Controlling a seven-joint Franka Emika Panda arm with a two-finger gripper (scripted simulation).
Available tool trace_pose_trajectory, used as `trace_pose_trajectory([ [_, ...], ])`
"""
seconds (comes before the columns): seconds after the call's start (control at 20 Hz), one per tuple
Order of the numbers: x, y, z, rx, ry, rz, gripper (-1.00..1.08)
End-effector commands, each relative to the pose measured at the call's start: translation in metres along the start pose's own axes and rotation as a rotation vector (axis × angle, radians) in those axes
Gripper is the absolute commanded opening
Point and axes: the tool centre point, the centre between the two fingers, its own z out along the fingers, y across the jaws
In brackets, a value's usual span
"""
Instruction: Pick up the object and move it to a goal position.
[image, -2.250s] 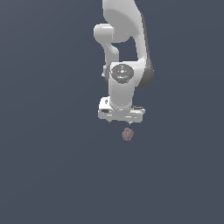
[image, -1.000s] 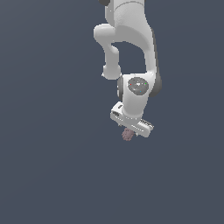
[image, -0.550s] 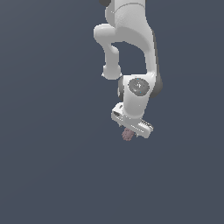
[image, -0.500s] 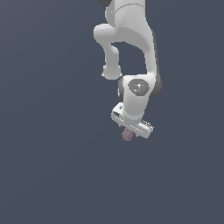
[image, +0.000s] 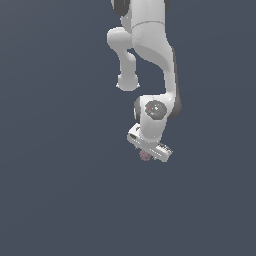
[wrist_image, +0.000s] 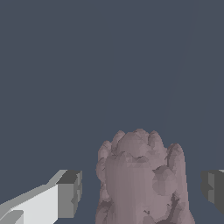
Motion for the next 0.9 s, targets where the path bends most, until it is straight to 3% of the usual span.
trace_pose_trajectory([
  [0.0, 0.0007, -0.0007, 0.0053, 0.001, 0.001, 0.0, 1.0],
  [0.1, 0.001, -0.0011, 0.0059, 0.001, 0.001, 0.0, 1.0],
  [0.15, 0.001, -0.0011, 0.0059, 0.001, 0.001, 0.0, -1.0],
  [0.85, 0.0031, -0.0012, 0.0002, 0.002, 0.002, 0.0, -1.0],
])
